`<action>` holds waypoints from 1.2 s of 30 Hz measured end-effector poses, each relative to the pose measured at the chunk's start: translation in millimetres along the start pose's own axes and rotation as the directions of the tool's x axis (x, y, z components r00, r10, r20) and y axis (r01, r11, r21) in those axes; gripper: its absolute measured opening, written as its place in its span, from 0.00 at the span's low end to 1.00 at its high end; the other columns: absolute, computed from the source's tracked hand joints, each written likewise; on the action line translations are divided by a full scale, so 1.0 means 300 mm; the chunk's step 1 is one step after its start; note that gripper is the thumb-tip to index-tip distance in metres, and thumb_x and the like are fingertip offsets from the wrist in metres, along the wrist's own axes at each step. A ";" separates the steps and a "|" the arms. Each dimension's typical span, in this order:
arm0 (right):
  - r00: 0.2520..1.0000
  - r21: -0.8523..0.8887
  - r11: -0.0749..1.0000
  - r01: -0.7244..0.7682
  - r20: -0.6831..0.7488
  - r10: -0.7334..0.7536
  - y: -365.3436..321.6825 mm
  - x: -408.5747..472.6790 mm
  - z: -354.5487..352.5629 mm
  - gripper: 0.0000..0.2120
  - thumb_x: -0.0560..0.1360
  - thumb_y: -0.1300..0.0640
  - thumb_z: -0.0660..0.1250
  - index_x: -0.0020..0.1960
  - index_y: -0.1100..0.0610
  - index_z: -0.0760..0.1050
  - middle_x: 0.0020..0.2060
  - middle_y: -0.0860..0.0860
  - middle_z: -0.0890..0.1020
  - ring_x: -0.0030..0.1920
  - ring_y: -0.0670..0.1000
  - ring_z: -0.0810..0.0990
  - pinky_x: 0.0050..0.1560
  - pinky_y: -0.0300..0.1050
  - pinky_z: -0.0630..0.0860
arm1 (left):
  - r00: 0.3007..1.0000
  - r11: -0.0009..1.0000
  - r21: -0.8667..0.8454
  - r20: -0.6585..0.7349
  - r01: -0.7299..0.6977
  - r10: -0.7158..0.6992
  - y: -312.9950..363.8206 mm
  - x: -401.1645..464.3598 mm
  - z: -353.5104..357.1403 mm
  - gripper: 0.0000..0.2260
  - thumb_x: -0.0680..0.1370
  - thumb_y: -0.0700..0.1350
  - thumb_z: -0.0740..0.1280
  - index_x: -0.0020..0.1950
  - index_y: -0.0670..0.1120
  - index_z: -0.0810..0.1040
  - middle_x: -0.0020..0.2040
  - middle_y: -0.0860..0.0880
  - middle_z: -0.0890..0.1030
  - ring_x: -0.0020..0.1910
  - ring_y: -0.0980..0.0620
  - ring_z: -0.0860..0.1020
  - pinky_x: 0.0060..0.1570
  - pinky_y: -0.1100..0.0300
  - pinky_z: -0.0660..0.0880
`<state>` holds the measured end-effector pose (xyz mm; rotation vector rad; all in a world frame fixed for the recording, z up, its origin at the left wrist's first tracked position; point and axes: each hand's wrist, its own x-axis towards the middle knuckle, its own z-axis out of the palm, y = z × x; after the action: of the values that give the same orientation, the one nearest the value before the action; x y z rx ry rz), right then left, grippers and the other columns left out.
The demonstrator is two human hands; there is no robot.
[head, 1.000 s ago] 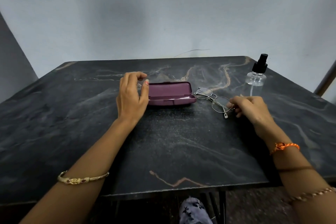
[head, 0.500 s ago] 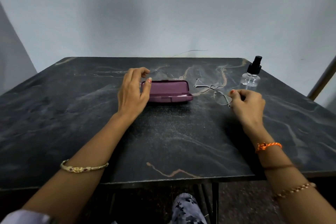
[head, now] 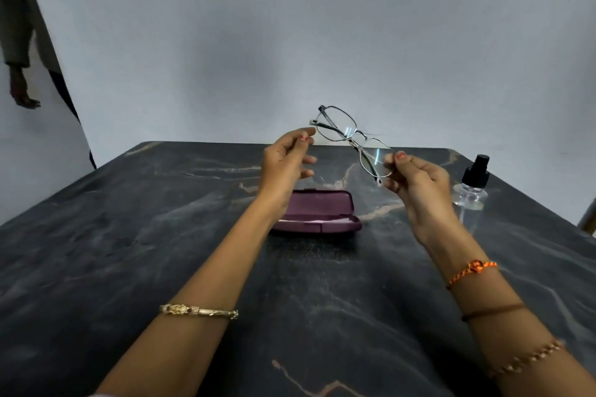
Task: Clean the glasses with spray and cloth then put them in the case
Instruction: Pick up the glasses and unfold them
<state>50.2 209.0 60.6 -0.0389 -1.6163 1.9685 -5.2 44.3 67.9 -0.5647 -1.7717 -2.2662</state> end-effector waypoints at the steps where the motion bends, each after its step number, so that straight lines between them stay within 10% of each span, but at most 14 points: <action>1: 1.000 0.011 1.000 0.006 0.027 -0.006 0.000 0.013 0.017 0.14 0.77 0.62 0.60 0.34 0.56 0.77 0.30 0.47 0.79 0.29 0.40 0.75 0.31 0.31 0.74 | 1.000 0.999 -0.046 0.007 0.016 -0.015 -0.001 0.007 0.003 0.06 0.78 0.42 0.60 0.49 0.48 0.77 0.44 0.53 0.79 0.34 0.57 0.76 0.29 0.69 0.75; 15: 0.987 0.039 0.999 0.031 0.157 -0.037 0.079 0.032 0.024 0.14 0.77 0.61 0.60 0.34 0.56 0.78 0.28 0.45 0.82 0.26 0.41 0.70 0.28 0.31 0.70 | 0.991 0.879 -0.459 0.068 0.133 -0.115 -0.036 -0.005 -0.045 0.05 0.75 0.41 0.62 0.45 0.47 0.77 0.33 0.54 0.82 0.31 0.54 0.81 0.28 0.64 0.78; 36: 0.962 0.216 0.968 -0.131 0.264 0.071 0.053 0.041 -0.036 0.16 0.67 0.44 0.61 0.32 0.52 0.83 0.29 0.42 0.81 0.33 0.38 0.77 0.32 0.32 0.74 | 0.978 0.835 -0.516 0.171 0.194 -0.121 -0.039 -0.049 -0.024 0.06 0.67 0.43 0.66 0.36 0.46 0.82 0.36 0.51 0.84 0.35 0.55 0.81 0.35 0.66 0.79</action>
<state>37.5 222.7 47.3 0.2361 -1.5526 2.3088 2.4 39.2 50.0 -0.6934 -1.2547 -2.9193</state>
